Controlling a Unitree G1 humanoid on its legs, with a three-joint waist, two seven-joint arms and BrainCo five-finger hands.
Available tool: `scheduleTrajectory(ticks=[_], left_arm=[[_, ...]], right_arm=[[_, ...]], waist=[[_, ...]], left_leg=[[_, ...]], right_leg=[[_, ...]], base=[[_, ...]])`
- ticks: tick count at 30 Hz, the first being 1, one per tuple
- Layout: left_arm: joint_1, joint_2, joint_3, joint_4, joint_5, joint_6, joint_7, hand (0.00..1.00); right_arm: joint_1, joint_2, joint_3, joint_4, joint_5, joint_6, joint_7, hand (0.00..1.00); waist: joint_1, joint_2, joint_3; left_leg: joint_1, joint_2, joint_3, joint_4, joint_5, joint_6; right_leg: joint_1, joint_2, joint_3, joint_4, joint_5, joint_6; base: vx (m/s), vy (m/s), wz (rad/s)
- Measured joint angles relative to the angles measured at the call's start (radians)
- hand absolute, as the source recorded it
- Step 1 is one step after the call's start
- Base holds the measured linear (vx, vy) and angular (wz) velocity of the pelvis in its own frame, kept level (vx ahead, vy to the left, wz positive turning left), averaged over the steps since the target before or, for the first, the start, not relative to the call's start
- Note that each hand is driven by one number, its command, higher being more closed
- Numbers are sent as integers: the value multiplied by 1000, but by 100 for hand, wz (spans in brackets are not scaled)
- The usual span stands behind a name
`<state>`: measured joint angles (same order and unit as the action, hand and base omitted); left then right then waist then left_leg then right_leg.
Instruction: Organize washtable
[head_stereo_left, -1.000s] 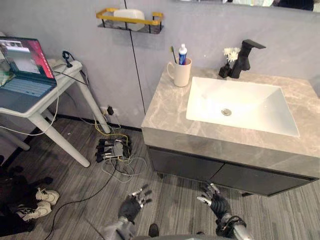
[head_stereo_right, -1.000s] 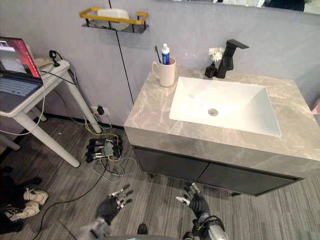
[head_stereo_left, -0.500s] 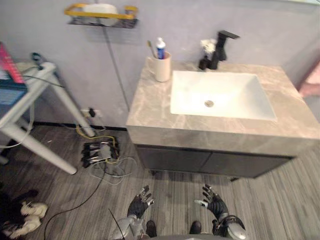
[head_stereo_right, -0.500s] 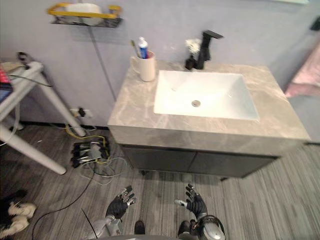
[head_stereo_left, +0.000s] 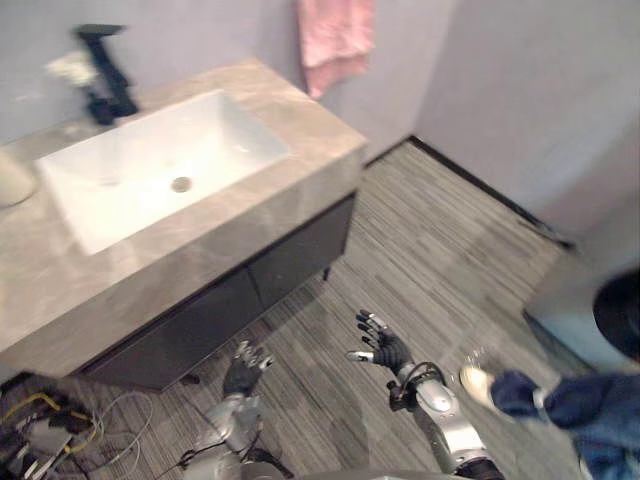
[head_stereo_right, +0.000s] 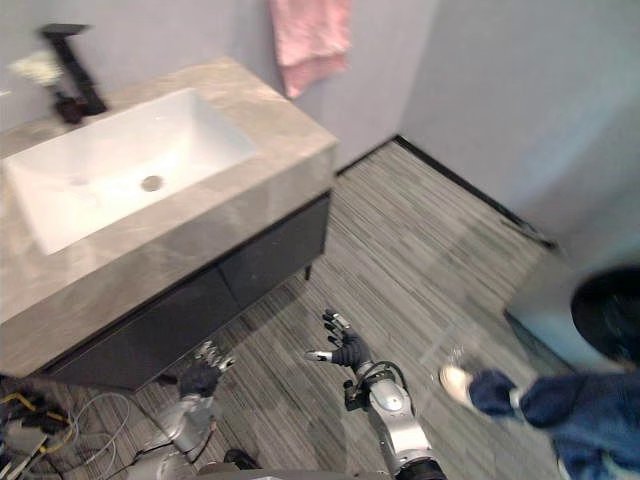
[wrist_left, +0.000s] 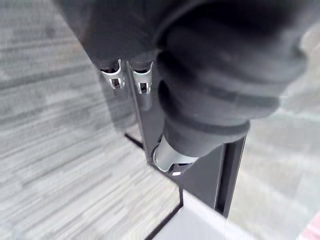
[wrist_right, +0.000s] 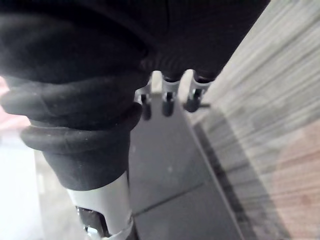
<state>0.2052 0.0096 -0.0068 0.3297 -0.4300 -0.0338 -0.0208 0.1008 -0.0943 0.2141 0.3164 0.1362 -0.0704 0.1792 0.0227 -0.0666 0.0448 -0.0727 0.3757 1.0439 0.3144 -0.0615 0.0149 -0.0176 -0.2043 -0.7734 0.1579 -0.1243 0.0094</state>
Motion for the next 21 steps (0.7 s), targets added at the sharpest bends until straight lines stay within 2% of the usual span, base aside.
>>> scheduleTrajectory(ticks=[1, 2, 3, 4, 5, 6, 7, 8, 9, 10, 11, 12, 13, 14, 15, 16, 17, 18, 19, 20, 21], left_arm=[[-3, -14, -2, 18, 0, 1, 0, 0], [5, -17, -3, 30, 0, 2, 1, 0], [14, -16, -4, 30, 0, 3, 1, 0], [24, -17, -7, 32, 0, 4, 0, 0], [23, -18, -14, 37, 0, 6, -2, 0], [14, -26, -29, 39, 2, 8, -4, 0], [12, -40, -29, 33, 2, 8, -4, 0], [13, -41, -25, 31, 2, 7, 0, 0], [40, -46, -19, 20, 0, 7, 5, 0], [77, -47, -6, -15, -13, 6, 21, 0], [99, -48, 7, -36, -24, 4, 27, 0], [126, -47, 25, -72, -41, -3, 38, 0], [135, -50, 24, -100, -48, -14, 46, 0], [133, -58, 17, -134, -49, -23, 46, 0], [131, -65, 15, -158, -49, -28, 46, 0], [128, -70, 10, -194, -48, -42, 46, 0], [127, -69, 10, -211, -46, -56, 47, 0], [126, -62, 15, -209, -43, -56, 49, 0], [125, -52, 18, -225, -38, -62, 52, 0], [129, -57, 13, -243, -29, -65, 51, 0], [135, -59, 4, -244, -29, -65, 50, 0]], right_arm=[[35, -15, -5, -38, 14, 3, 2, 0], [77, -23, -18, -77, 32, 3, 3, 0], [98, -25, -28, -95, 40, 3, 3, 0], [124, -20, -57, -114, 58, -3, 3, 0], [133, -19, -75, -114, 67, -9, 1, 0], [128, -18, -110, -113, 76, -10, -2, 0], [113, -17, -129, -112, 89, -10, -3, 0], [103, -9, -130, -102, 100, -9, -5, 0], [103, 11, -125, -98, 126, -10, -8, 0], [107, 21, -96, -100, 154, -10, -9, 0], [111, 26, -76, -100, 163, -11, -8, 0], [107, 36, -51, -106, 175, -12, -7, 0], [104, 37, -39, -105, 180, -14, -4, 0], [89, 36, -43, -99, 186, -14, -5, 0], [76, 35, -42, -96, 186, -14, -5, 0], [55, 36, -37, -93, 186, -13, -3, 0], [25, 46, -30, -73, 186, -13, -2, 0], [22, 53, -30, -67, 186, -13, -3, 0], [20, 55, -1, -68, 185, -13, -1, 0], [20, 52, 19, -65, 183, -13, 0, 0], [22, 53, 23, -66, 180, -15, 0, 0]], waist=[[-21, 12, 5], [-41, 13, 5], [-52, 15, 6], [-68, 18, 14], [-69, 19, 15], [-68, 33, 31], [-64, 50, 50], [-60, 50, 55], [-66, 51, 55], [-65, 51, 56], [-62, 49, 57], [-49, 45, 73], [-35, 64, 76], [-21, 77, 82], [-11, 80, 87], [-4, 83, 98], [8, 93, 105], [5, 83, 104], [-5, 69, 103], [4, 50, 102], [3, 58, 100]], left_leg=[[7, 57, 12, 44, 0, 0], [33, 101, 34, 76, 0, 0], [48, 132, 37, 106, 1, 1], [55, 189, 38, 185, -9, -12], [56, 194, 31, 190, -38, -58], [50, 170, 34, 160, -71, -106], [52, 137, 12, 100, -71, -92], [58, 122, -27, 88, -73, -95], [82, 105, -123, 116, -55, -74], [84, 111, -263, 192, -52, -60], [77, 113, -346, 250, -44, -37], [18, 105, -530, 382, -34, 5], [-27, 42, -709, 401, -141, -79], [-63, -19, -832, 379, -203, -103], [-86, -61, -906, 350, -228, -110], [-110, -135, -1031, 238, -239, -113], [-52, -198, -1123, 105, -260, -136], [-45, -204, -1110, 100, -257, -134], [-37, -220, -1100, 125, -259, -129], [-33, -253, -1134, 176, -264, -126], [-30, -254, -1114, 199, -281, -119]], right_leg=[[15, 47, 18, -40, 13, -19], [30, 80, 44, -52, 9, -25], [42, 97, 62, -58, 8, -33], [66, 122, 97, -69, 1, -47], [69, 125, 113, -72, -3, -53], [69, 127, 146, -71, -3, -53], [68, 130, 188, -65, -3, -53], [65, 126, 220, -56, -4, -54], [64, 127, 271, -40, -4, -52], [77, 132, 327, -50, 0, -47], [93, 133, 362, -64, 3, -43], [126, 128, 437, -86, 10, -37], [113, 115, 506, -89, 13, -32], [95, 109, 557, -86, 21, -19], [81, 103, 589, -83, 26, -11], [57, 92, 647, -73, 36, 5], [24, 86, 734, -59, 38, 51], [19, 81, 746, -59, 42, 58], [-4, 101, 787, -36, 55, 101], [-11, 91, 804, -37, 59, 98], [-7, 90, 840, -52, 77, 97]], base=[[-13, -176, -77], [-2, -149, -75], [25, -189, -77], [37, -118, -64], [28, -71, -72], [-3, 39, -84], [-17, 76, -103], [14, 104, -127], [27, 32, -143], [40, 15, -146], [77, 23, -168], [128, 191, -173], [146, 332, -185], [96, 366, -144], [59, 397, -137], [50, 474, -175], [36, 394, -153], [42, 304, -135], [63, 152, -97], [72, 186, -131], [73, 166, -115]])
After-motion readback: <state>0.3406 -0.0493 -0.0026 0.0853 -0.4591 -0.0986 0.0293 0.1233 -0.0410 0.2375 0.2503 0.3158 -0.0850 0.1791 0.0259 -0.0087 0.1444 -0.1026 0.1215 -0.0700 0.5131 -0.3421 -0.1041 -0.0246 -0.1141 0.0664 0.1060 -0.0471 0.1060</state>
